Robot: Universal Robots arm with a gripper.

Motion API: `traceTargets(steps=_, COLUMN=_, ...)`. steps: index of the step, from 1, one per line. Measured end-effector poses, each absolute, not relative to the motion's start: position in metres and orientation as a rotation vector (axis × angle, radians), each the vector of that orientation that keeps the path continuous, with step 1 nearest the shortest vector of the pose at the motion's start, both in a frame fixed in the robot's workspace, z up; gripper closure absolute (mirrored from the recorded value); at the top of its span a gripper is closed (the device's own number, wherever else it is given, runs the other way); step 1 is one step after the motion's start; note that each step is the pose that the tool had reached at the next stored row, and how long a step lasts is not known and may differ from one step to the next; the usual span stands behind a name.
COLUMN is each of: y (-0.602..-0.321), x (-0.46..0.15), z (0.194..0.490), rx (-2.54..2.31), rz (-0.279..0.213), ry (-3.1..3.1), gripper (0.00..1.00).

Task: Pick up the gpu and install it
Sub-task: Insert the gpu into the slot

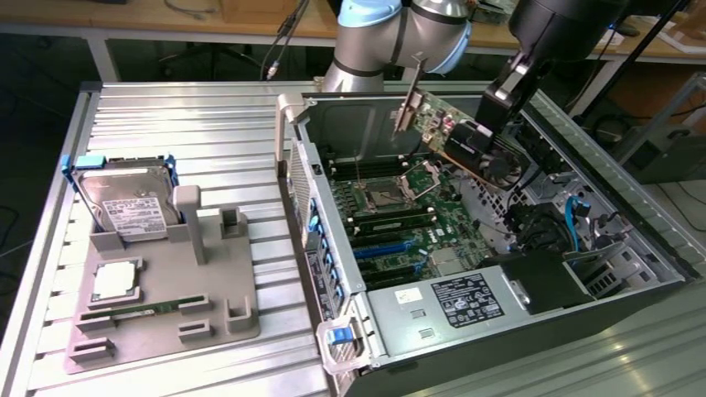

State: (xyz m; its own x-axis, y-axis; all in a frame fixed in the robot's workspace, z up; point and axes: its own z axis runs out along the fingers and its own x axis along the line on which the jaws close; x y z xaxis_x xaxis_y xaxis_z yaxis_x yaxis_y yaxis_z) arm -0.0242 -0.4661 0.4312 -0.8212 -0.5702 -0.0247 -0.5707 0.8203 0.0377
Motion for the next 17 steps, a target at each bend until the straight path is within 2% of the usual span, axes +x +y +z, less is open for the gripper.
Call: traceTargets(steps=17, y=-0.4661, x=-0.0242, z=0.4312, rx=-1.046, rz=0.069, ry=2.950, gripper=0.73)
